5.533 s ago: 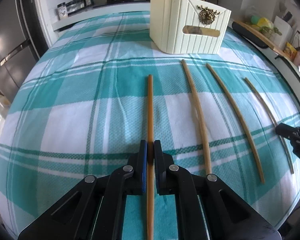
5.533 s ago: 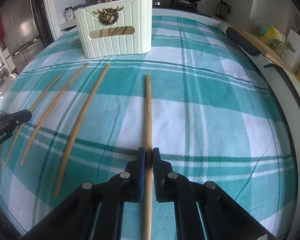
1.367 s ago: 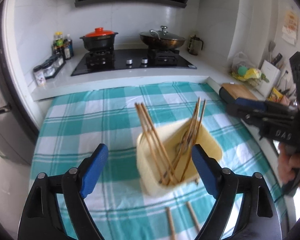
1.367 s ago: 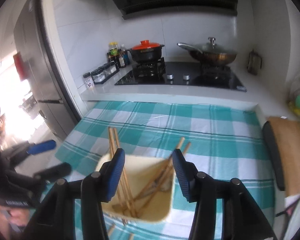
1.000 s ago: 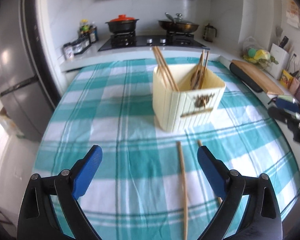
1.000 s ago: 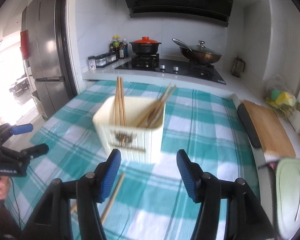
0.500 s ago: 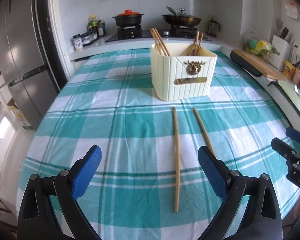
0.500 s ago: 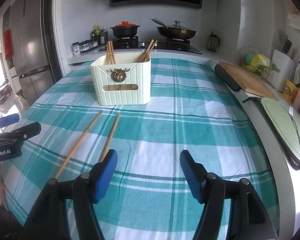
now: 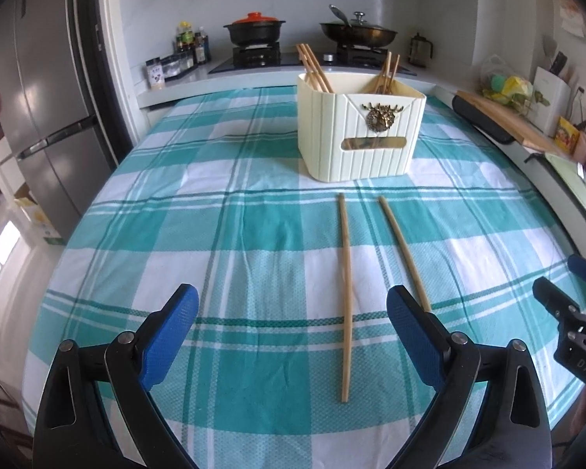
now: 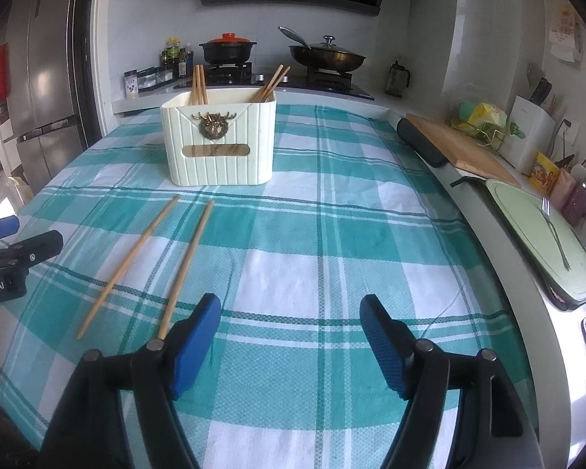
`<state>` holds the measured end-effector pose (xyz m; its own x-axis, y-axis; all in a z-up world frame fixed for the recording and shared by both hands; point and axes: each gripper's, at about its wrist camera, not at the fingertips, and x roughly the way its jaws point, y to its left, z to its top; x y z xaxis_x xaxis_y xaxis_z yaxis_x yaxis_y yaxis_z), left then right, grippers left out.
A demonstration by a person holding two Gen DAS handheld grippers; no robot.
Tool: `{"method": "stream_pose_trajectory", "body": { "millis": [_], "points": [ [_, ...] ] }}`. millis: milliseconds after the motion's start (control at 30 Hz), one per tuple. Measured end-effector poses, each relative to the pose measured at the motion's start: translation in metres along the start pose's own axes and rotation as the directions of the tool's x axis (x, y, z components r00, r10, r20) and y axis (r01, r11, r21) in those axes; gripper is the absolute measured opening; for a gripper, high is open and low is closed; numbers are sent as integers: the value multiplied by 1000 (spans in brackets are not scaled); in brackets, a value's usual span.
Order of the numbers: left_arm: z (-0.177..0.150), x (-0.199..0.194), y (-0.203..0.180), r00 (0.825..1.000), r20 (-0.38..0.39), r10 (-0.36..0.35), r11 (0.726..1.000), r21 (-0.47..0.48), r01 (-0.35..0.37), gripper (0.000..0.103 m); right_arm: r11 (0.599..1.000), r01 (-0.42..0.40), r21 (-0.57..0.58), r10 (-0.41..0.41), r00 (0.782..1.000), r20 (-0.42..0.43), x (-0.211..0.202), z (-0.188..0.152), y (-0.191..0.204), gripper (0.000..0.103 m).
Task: Organize utensils
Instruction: 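Move both tools back down toward the last two chopsticks on the cloth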
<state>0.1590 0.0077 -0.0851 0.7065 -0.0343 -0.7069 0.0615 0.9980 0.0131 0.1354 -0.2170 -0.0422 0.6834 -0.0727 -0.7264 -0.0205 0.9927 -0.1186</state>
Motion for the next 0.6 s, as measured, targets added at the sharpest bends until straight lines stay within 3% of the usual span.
{"method": "stream_pose_trajectory", "body": {
  "millis": [600],
  "points": [
    [-15,22,-3,998,-53,28,1000,4,-28,98,992,117,-43,-118,993,-28,8,-9,2,78]
  ]
}}
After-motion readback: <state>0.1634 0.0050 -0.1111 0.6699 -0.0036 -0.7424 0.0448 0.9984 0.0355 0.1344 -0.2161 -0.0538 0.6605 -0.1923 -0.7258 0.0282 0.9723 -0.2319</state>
